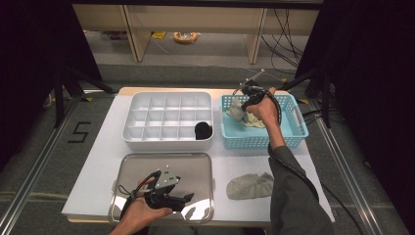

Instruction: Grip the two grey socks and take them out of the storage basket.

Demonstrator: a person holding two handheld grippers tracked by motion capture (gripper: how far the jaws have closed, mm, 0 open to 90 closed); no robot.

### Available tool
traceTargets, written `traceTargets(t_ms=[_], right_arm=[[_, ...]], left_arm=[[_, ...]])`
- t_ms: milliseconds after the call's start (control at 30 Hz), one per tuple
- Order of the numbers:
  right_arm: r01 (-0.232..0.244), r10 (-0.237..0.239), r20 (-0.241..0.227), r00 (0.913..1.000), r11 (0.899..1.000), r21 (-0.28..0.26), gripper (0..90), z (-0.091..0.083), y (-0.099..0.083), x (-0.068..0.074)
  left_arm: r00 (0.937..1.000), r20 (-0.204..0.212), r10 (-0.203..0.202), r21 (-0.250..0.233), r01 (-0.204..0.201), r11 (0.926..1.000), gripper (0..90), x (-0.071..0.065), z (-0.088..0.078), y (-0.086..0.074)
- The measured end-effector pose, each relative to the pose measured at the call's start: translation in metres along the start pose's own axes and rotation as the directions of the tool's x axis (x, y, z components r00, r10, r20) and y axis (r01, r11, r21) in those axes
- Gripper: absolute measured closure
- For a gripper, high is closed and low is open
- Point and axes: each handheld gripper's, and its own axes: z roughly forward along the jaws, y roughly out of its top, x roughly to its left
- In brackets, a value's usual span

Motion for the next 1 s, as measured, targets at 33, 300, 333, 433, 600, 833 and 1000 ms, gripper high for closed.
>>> traceTargets(t_ms=[33,300,333,433,600,833,1000], right_arm=[[0.004,-0.004,0.001,1.0,1.0,-0.013,87.5,-0.006,0.0,0.0],[0.011,-0.01,0.003,0.9999,0.996,-0.091,87.5,-0.056,-0.006,0.001],[0.014,-0.013,0.002,0.9999,0.994,-0.105,87.5,-0.063,-0.008,0.002],[0.032,-0.035,-0.02,0.9992,0.988,-0.151,87.5,-0.083,-0.016,0.004],[0.077,-0.088,-0.05,0.9948,0.977,-0.201,87.4,-0.112,-0.037,0.015],[0.119,-0.146,-0.09,0.9853,0.961,-0.249,87.4,-0.141,-0.077,0.035],[0.138,-0.174,-0.112,0.9783,0.952,-0.274,87.4,-0.141,-0.103,0.049]], left_arm=[[1.0,-0.001,0.001,0.0,-0.001,1.0,28.7,0.0,0.0,0.0],[1.0,0.003,-0.004,0.001,0.004,1.0,28.7,0.0,0.0,0.0],[1.0,0.005,-0.006,0.0,0.006,1.0,28.7,0.0,0.0,0.0],[1.0,0.005,-0.005,0.002,0.005,1.0,28.7,0.0,0.0,0.0],[0.9999,-0.01,0.011,0.007,-0.011,0.9999,28.7,0.002,-0.002,0.002],[0.9998,-0.007,-0.02,-0.003,0.02,0.9998,28.7,0.0,-0.001,0.002],[1.0,-0.005,-0.009,-0.009,0.009,0.9999,28.7,0.0,-0.001,0.002]])
